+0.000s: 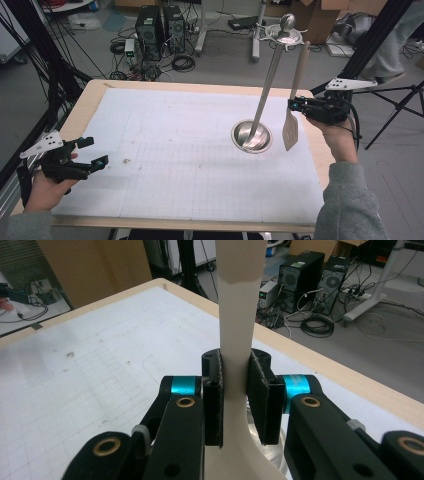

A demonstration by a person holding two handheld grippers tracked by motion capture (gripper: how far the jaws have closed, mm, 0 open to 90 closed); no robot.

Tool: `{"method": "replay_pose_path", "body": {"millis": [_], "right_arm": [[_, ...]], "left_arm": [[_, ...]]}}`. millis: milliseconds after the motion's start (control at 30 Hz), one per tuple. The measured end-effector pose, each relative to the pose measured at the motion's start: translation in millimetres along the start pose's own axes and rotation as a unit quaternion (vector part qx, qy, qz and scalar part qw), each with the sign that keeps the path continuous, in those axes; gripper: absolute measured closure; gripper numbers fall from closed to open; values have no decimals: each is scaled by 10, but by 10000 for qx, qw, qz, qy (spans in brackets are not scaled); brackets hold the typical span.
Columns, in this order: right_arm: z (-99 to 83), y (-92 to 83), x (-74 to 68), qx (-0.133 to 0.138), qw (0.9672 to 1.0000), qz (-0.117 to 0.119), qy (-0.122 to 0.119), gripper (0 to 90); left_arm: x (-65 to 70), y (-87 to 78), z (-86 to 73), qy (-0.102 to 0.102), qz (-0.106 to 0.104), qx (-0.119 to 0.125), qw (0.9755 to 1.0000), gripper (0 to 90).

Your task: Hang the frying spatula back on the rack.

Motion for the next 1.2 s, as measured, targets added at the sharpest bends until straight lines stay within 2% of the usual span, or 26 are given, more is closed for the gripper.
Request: {"method": "replay_pose_path", "body": {"millis": [733, 833, 933, 1067, 1133, 1200], "right_arm": [[3, 18, -13, 5, 9995, -291, -95, 764], [22, 5, -37, 102, 9992, -363, -102, 750], [67, -49, -68, 309, 9986, -415, -73, 683], [85, -122, -86, 386, 9978, -531, -34, 574], [80, -156, -95, 406, 9973, -605, -21, 461], [79, -178, -102, 436, 9968, -667, -22, 398]], "left_arm": [[11, 23, 4, 24, -22, -18, 10000, 23], [9, 24, 13, 26, -31, 2, 10000, 23], [9, 30, 19, 36, -42, 13, 10000, 23], [13, 53, 27, 68, -51, 18, 10000, 23], [17, 66, 30, 53, -68, 24, 10000, 23], [17, 83, 33, 54, -83, 18, 9999, 23]]}}
Point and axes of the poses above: each handheld gripper's, and its own axes: y roughly forward along the jaws, z roughly out of its top, x roughly to its right, the point moved 6 cm from there along y, roughly forward along the jaws, and after that the axes turned 2 degrees about -z, right-handed, at the moved point
